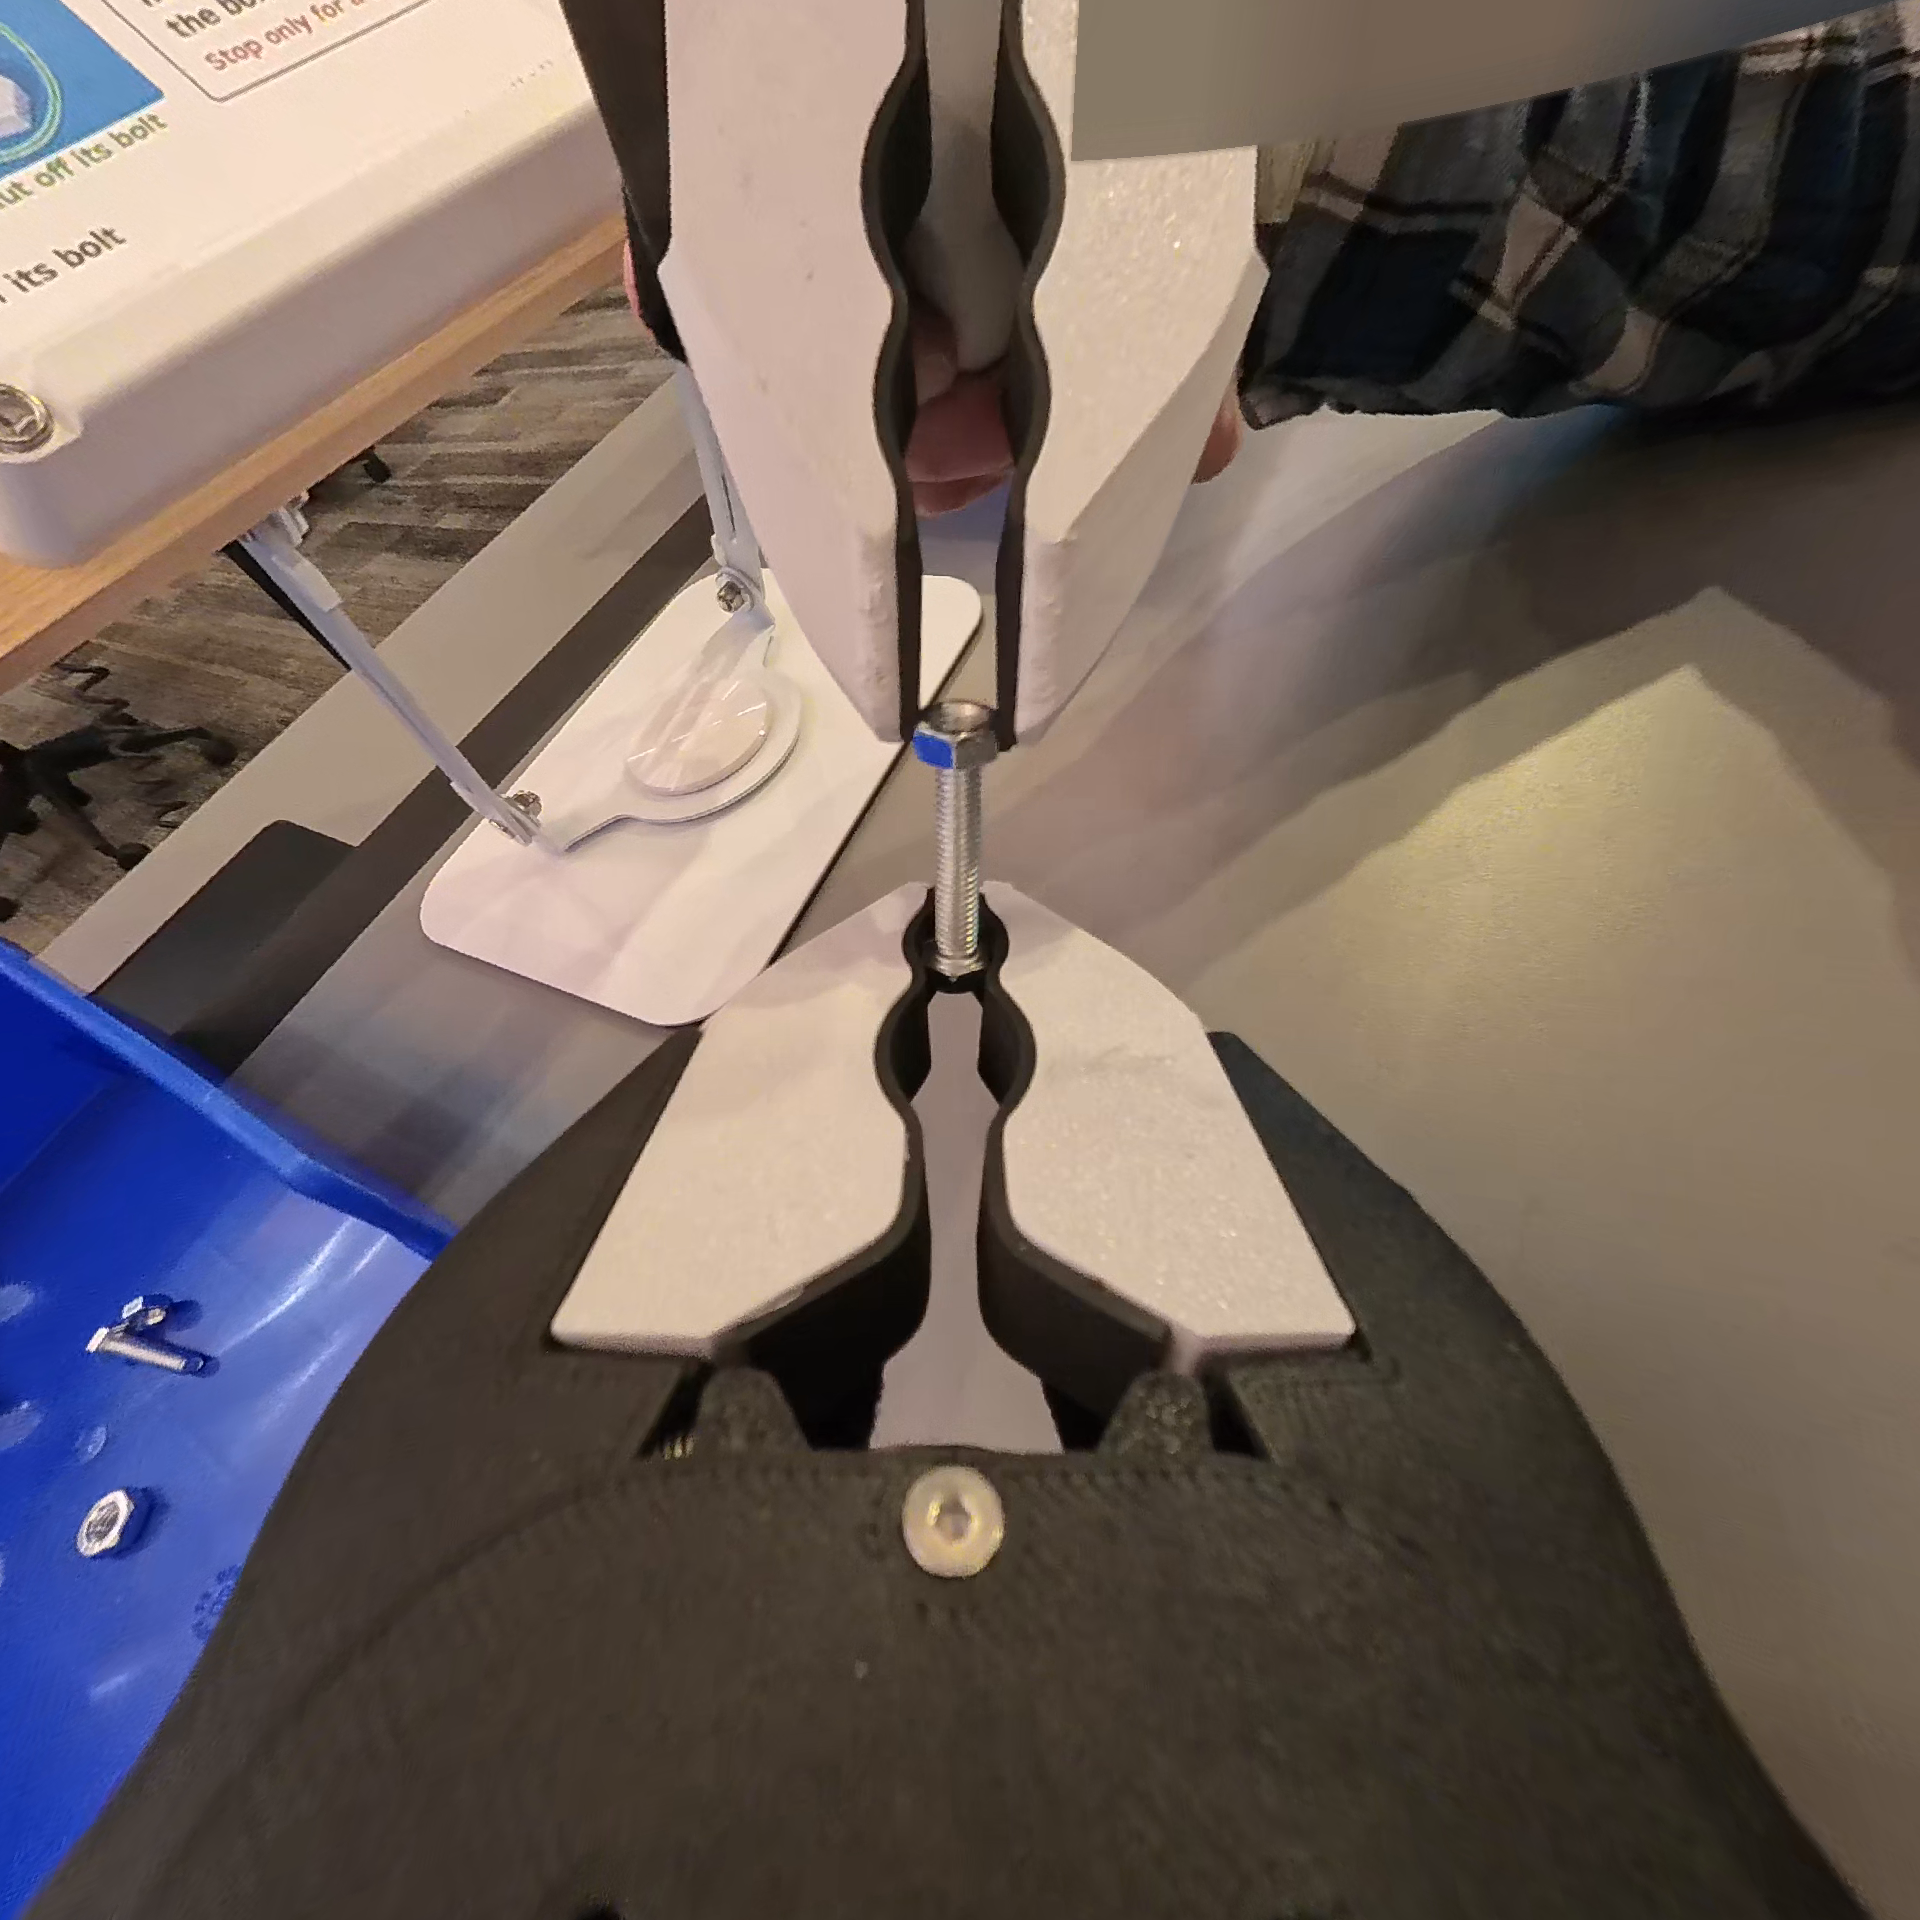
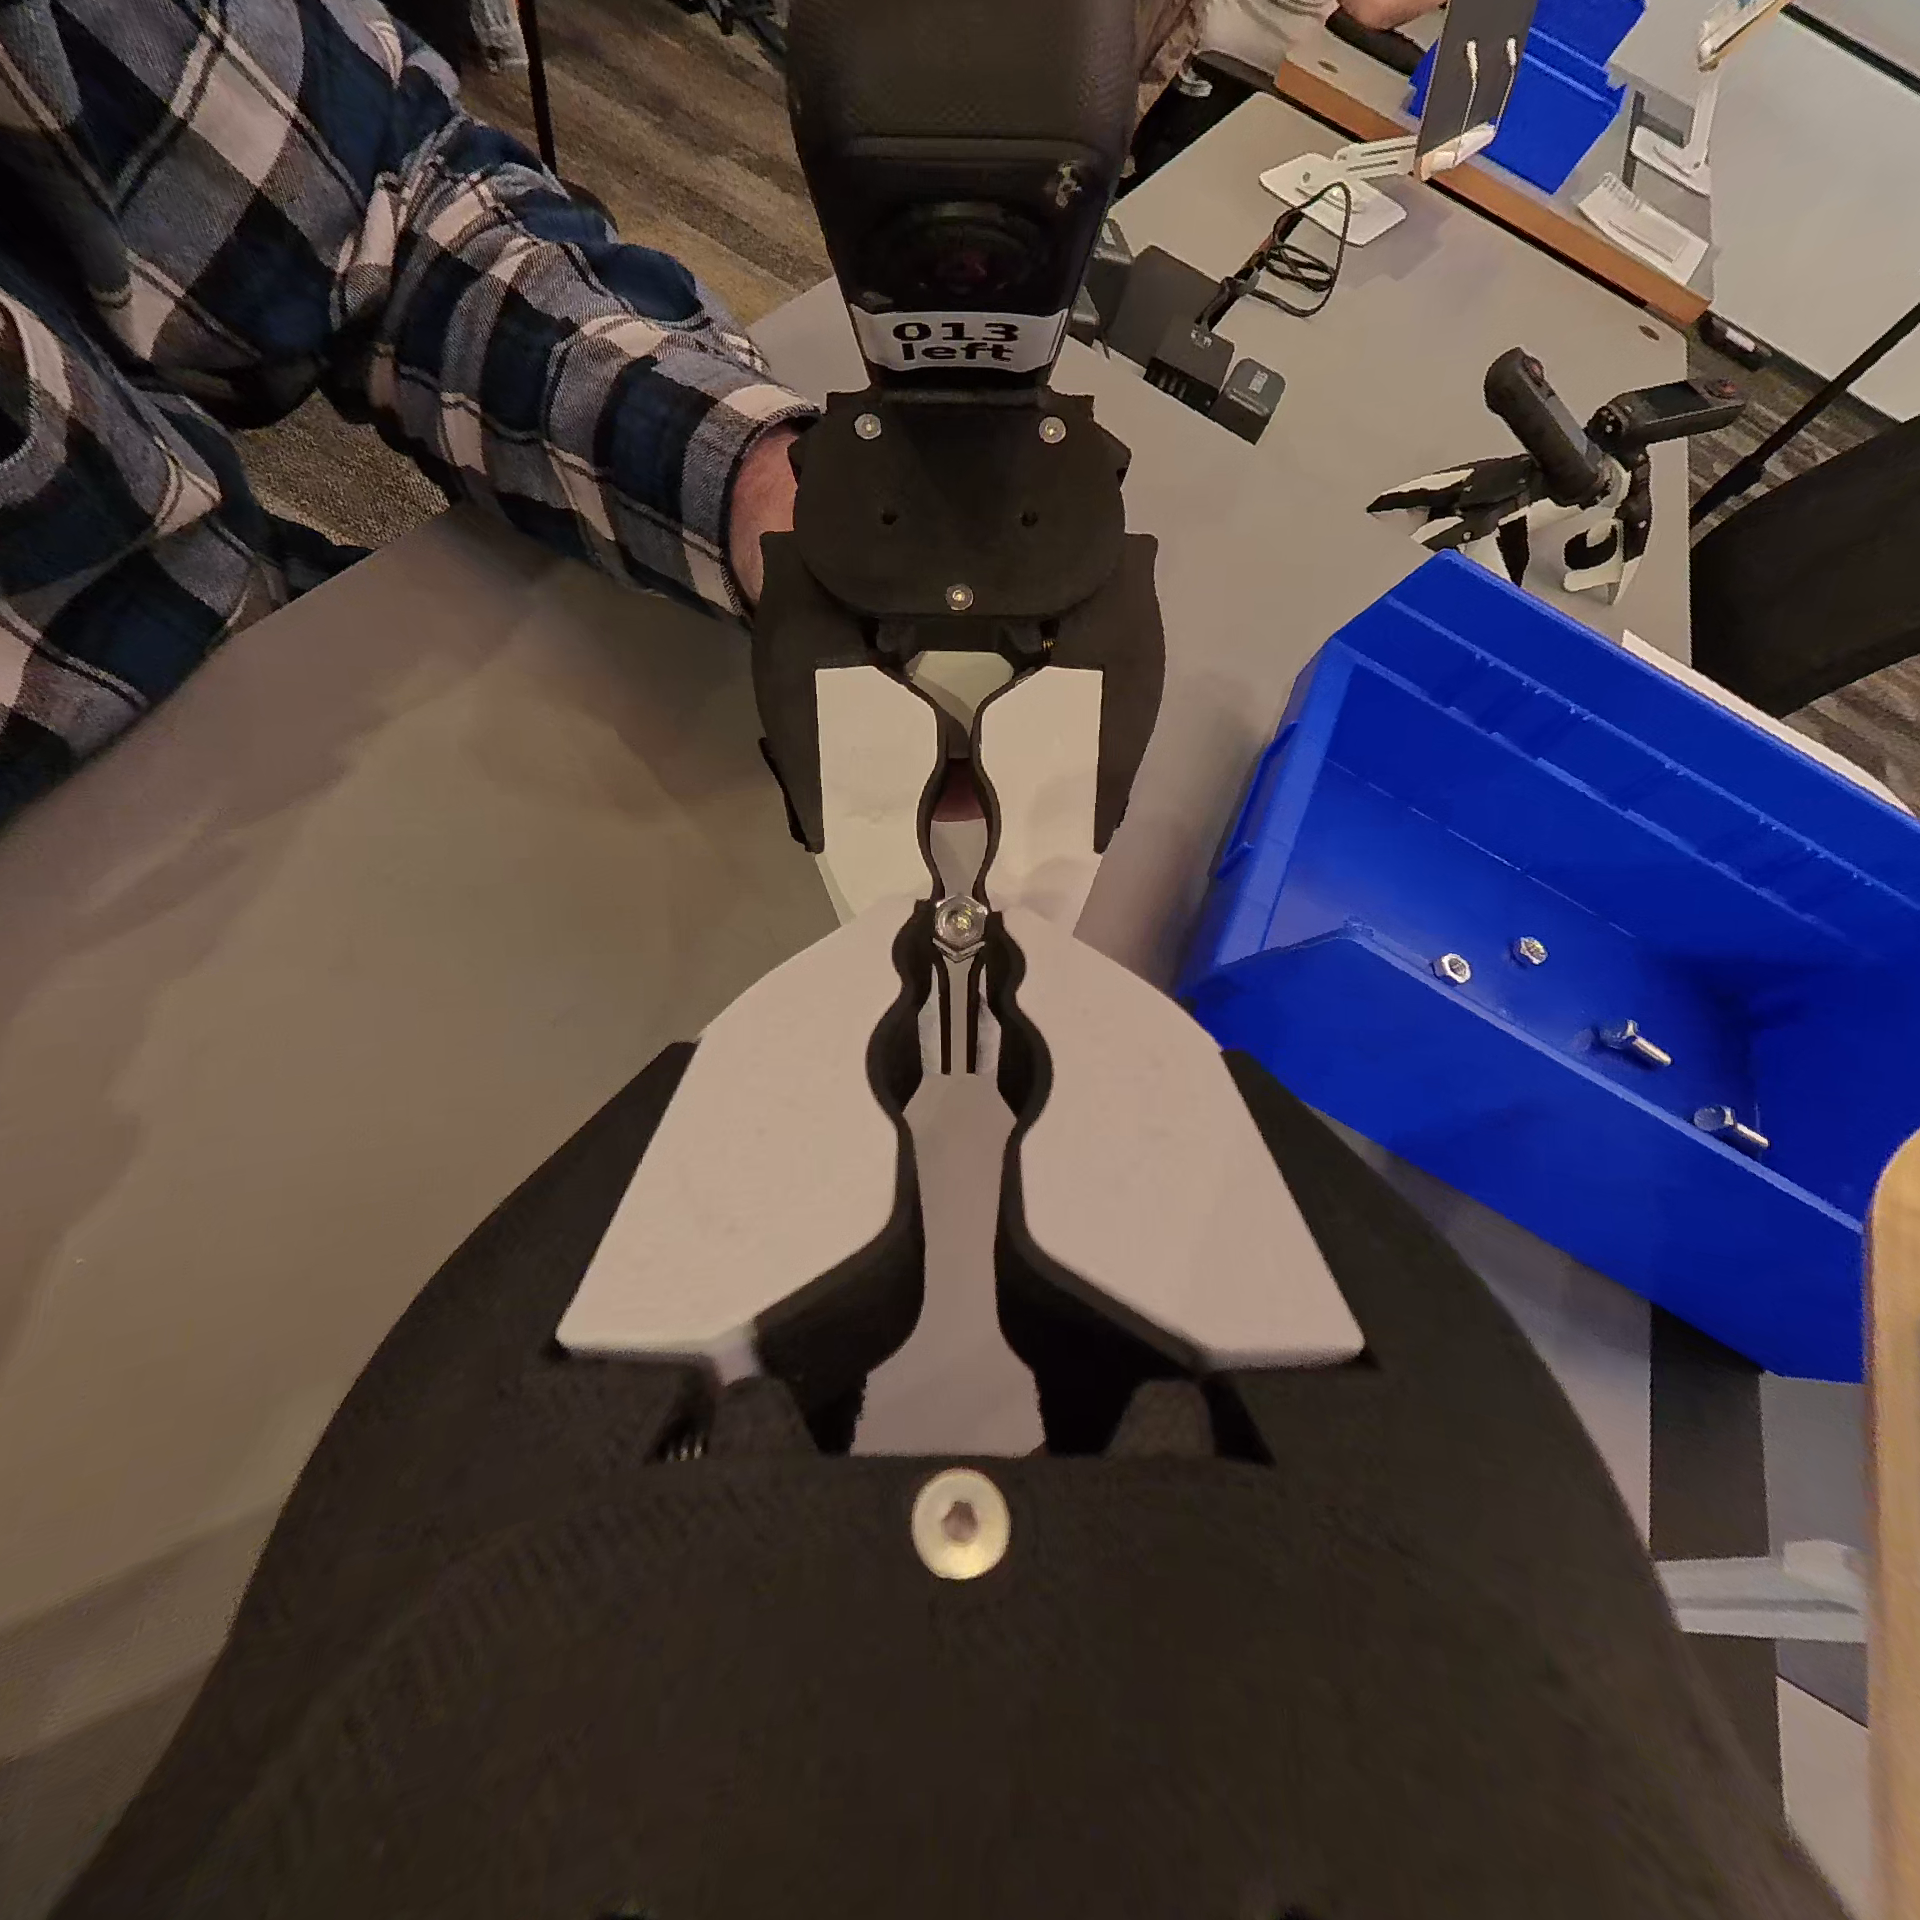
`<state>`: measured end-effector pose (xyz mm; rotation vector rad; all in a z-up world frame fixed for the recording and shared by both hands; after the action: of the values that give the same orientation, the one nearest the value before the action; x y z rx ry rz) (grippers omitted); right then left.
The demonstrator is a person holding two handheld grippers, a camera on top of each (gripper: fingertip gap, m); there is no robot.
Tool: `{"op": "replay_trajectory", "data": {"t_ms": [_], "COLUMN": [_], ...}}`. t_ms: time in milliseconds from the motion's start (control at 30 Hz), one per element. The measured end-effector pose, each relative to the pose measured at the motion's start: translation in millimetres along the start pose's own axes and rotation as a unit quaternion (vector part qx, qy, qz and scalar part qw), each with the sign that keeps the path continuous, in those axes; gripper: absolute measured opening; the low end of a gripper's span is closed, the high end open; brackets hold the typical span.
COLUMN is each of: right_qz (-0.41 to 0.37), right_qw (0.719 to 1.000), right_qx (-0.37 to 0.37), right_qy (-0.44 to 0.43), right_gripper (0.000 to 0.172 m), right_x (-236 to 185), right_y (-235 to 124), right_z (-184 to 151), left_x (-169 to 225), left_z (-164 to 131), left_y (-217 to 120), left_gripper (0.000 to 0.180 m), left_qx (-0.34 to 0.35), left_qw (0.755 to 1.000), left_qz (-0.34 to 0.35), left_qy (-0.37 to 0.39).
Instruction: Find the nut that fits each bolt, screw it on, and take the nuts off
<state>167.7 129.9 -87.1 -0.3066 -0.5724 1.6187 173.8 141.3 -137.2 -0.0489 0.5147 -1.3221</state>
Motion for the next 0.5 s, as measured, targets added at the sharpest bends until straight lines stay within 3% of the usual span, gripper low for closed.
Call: {"op": "replay_trajectory", "data": {"t_ms": [500], "right_qz": [-0.049], "right_qw": [0.997], "right_qx": [0.034], "right_qy": [0.040], "right_gripper": [0.010], "right_x": [18], "right_y": [2], "right_z": [-3], "left_x": [-24], "left_z": [-7], "left_y": [3], "left_gripper": [0.004], "left_qx": [-0.025], "left_qw": [0.995], "left_qz": [0.094], "left_qy": [0.014]}}
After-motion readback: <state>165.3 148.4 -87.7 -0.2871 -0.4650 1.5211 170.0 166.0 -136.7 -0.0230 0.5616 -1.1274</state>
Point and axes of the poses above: each gripper's, where its closed fingertips meet, y out along the fingers, z out of its top, x = y × z across the jaws, the point moved 1 cm from there along -y, back along the fingers, and after that the axes turned 14 degrees about z, right-handed, at the moved point
